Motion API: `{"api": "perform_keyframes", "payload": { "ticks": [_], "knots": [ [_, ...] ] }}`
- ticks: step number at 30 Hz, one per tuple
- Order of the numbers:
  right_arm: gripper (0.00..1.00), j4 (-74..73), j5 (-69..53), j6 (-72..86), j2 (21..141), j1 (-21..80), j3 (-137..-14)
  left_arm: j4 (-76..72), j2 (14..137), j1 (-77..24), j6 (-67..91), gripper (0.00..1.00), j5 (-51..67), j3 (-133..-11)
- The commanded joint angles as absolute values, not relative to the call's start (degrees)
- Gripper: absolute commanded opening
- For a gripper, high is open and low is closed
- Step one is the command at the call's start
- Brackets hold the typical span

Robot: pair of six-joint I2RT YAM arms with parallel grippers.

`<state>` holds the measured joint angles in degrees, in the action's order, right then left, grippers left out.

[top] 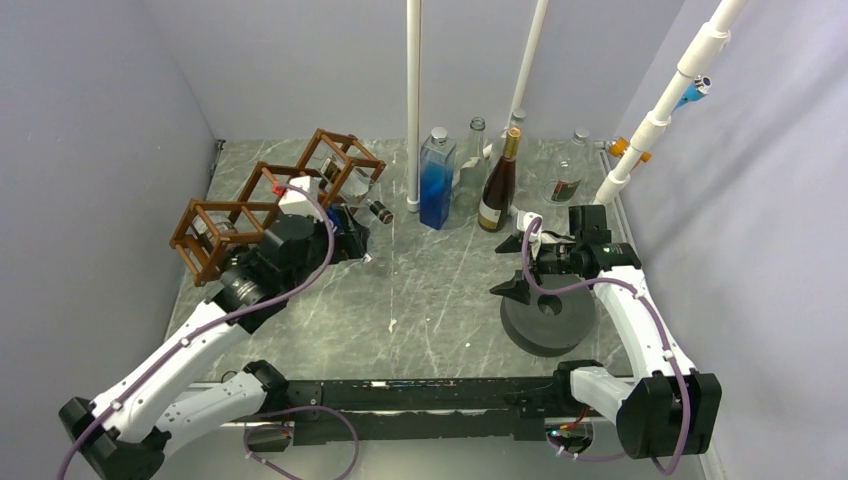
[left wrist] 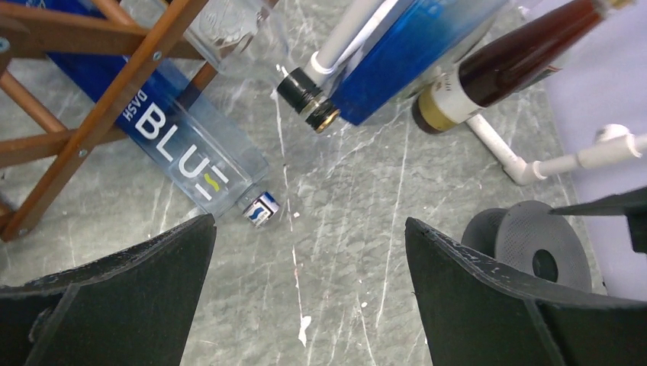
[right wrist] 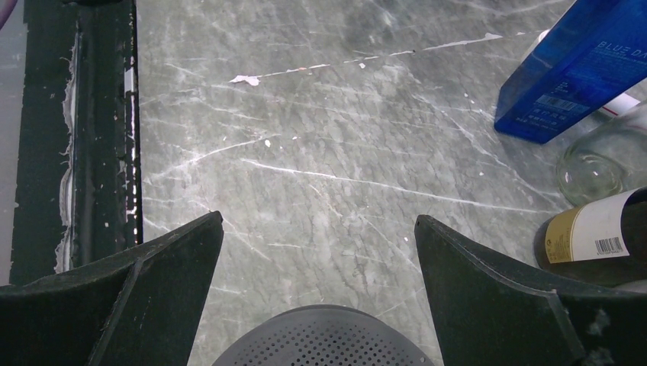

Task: Take the wine bottle off the wine rack
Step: Pick up the wine bottle from the wine rack.

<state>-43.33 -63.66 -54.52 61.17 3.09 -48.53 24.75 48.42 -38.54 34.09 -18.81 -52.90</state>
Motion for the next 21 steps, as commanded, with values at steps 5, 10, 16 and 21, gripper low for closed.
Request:
{"api": "perform_keyframes", "payload": {
  "ticks": [5,10,16,21],
  "knots": [
    [1.0,-43.2,-66.29,-56.38,61.12,2.85,-49.48,24.52,54.77,-38.41,43.46,1.0,-25.93,-52.77],
    [1.0,-43.42,-66.26,-56.6,61.05,2.77,-49.48,21.33,55.48,-38.07,46.02,0.99,-27.87,-49.2],
    [1.0,-43.59,-66.3,-56.77,61.13,2.73,-49.5,18.14,55.15,-36.82,47.54,0.99,-28.04,-45.71],
    [1.0,-43.59,-66.35,-56.78,61.1,2.73,-49.54,17.15,55.52,-35.9,47.22,1.0,-26.77,-45.23]
  ]
}}
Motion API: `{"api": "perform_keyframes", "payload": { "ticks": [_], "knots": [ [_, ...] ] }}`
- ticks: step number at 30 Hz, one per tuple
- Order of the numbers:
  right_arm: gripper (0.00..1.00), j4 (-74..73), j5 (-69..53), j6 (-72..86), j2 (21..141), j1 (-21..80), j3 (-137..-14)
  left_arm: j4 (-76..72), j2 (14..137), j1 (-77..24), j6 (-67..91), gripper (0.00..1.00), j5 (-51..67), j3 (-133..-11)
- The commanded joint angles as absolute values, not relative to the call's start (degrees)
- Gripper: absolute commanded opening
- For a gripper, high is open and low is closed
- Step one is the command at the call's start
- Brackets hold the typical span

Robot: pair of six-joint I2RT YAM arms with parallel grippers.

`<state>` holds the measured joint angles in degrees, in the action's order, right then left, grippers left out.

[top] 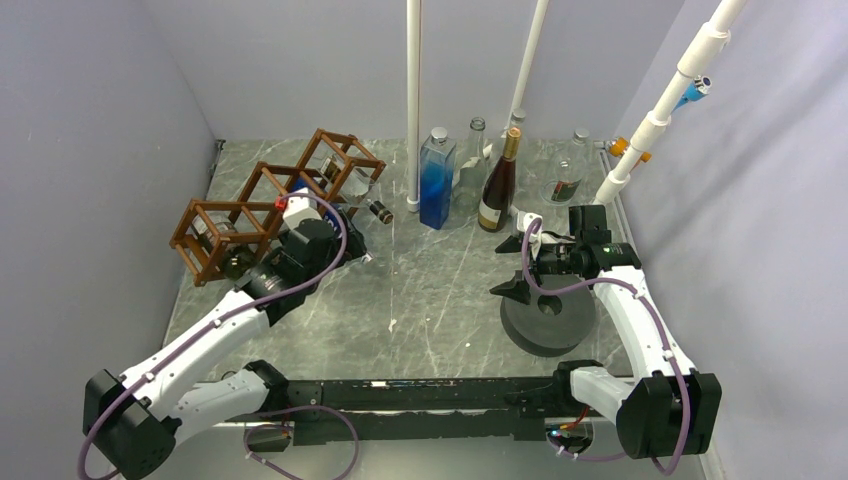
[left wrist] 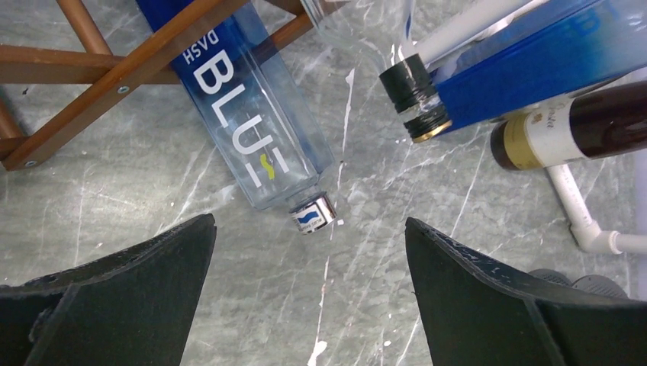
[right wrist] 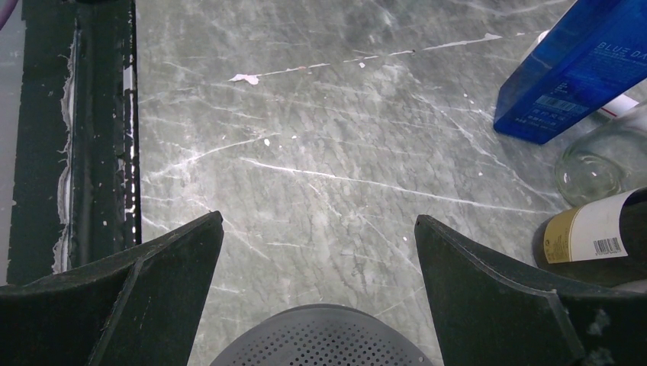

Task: Take the wine bottle off the wine rack
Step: Pick up the wine bottle from the wine rack.

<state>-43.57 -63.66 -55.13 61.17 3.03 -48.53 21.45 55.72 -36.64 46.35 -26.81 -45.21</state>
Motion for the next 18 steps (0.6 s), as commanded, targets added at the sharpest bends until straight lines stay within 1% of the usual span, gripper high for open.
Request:
{"api": "perform_keyframes", "payload": {
  "ticks": [1,18],
  "knots": [
    [1.0,-43.59,-66.28,-56.78,61.12,2.72,-49.49,16.72,55.63,-35.64,47.0,1.0,-26.2,-45.18],
    [1.0,-43.51,-66.33,-56.78,61.13,2.77,-49.48,12.77,59.39,-32.73,47.31,1.0,-19.38,-48.91]
  ]
}}
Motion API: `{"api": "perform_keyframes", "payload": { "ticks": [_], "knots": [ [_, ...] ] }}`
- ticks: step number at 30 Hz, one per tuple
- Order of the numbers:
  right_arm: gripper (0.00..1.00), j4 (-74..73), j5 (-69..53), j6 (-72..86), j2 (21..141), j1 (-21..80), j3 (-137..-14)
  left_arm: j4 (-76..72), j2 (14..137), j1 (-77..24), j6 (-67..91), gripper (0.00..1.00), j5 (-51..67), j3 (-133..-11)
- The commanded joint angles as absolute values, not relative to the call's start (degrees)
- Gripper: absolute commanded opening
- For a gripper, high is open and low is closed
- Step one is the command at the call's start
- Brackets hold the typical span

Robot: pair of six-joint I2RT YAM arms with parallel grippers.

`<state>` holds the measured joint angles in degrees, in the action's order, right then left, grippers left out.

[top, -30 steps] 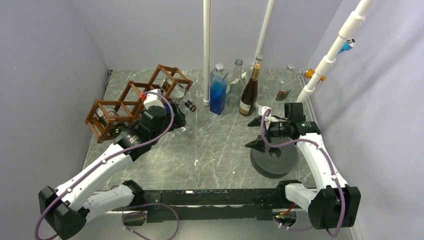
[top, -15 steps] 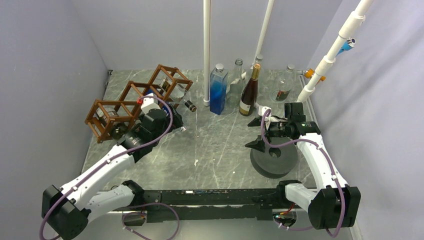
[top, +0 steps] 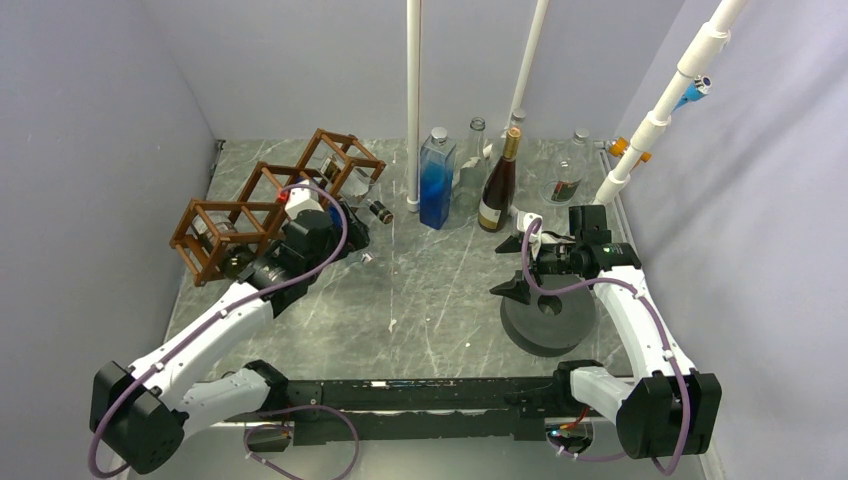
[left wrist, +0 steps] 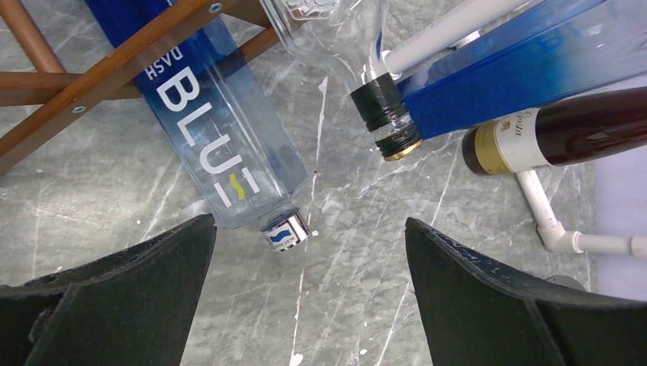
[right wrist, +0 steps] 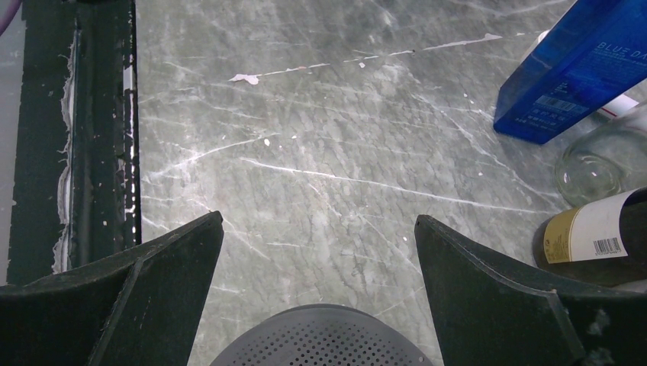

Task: Take the wine bottle off the wine rack
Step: Pick up the wine bottle from the wine rack.

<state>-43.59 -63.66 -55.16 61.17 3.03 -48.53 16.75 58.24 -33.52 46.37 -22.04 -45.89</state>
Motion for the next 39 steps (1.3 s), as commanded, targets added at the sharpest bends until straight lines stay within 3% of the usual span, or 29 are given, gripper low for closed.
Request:
{"api": "perform_keyframes", "payload": {
  "ticks": [1,22,39],
  "knots": [
    [1.0,-43.55,-66.27,-56.78,61.09,2.8,-49.48,12.48,59.74,-32.58,47.55,1.0,-19.01,-49.14],
    [1.0,-43.94,-66.31,-57.3,61.52,2.75,-49.57,12.5,64.6,-30.61,49.05,1.0,-17.99,-53.7],
    [1.0,-44.43,-66.23,-57.74,61.44,2.67,-49.75,7.01,76.1,-29.47,53.93,0.99,-19.42,-59.48]
  ]
}}
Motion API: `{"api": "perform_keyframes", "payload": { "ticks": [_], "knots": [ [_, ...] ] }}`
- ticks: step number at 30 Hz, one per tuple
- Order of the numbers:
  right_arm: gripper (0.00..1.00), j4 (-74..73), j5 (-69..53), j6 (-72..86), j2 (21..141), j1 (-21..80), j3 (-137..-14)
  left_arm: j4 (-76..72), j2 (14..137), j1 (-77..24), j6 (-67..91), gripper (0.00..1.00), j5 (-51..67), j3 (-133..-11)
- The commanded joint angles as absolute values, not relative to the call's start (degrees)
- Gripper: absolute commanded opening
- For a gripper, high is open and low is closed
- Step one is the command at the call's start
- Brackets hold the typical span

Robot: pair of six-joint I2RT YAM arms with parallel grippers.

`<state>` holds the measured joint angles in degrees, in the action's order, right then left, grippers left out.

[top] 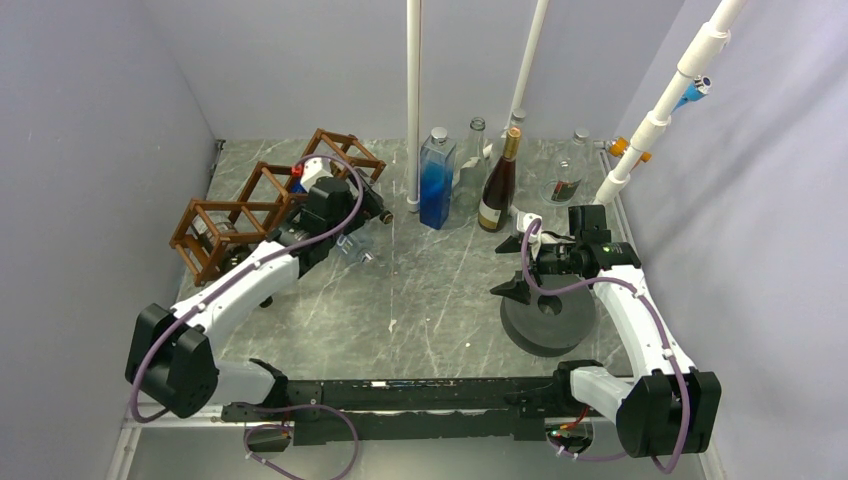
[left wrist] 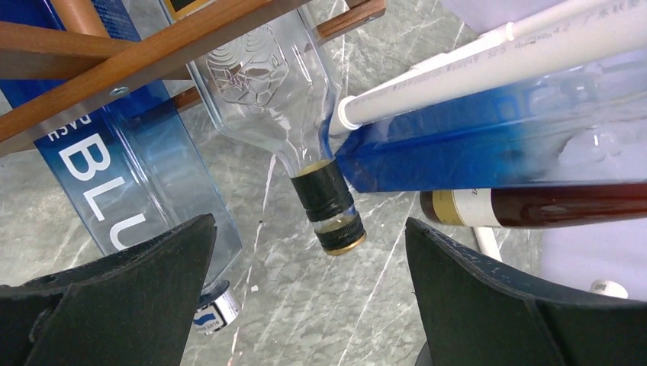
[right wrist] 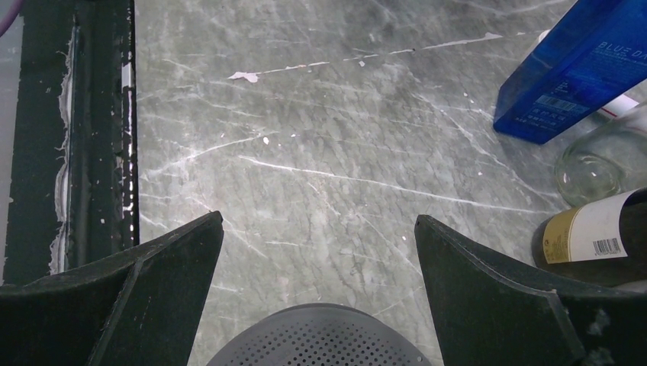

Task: Take the wine bottle off the wine rack
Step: Pick up the wine bottle from the wine rack.

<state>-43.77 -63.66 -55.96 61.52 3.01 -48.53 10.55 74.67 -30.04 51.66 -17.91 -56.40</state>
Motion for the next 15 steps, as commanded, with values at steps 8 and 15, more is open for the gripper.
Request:
{"api": "perform_keyframes", "payload": {
  "ticks": [8,15],
  "knots": [
    [1.0,-44.73,-66.09,-58.16,61.7,2.65,-49.75,4.36,79.69,-28.48,56.3,0.99,-21.99,-60.09],
    [1.0,-44.82,-66.05,-58.32,61.78,2.64,-49.76,4.36,83.46,-28.13,58.63,1.0,-24.75,-61.9]
  ]
}}
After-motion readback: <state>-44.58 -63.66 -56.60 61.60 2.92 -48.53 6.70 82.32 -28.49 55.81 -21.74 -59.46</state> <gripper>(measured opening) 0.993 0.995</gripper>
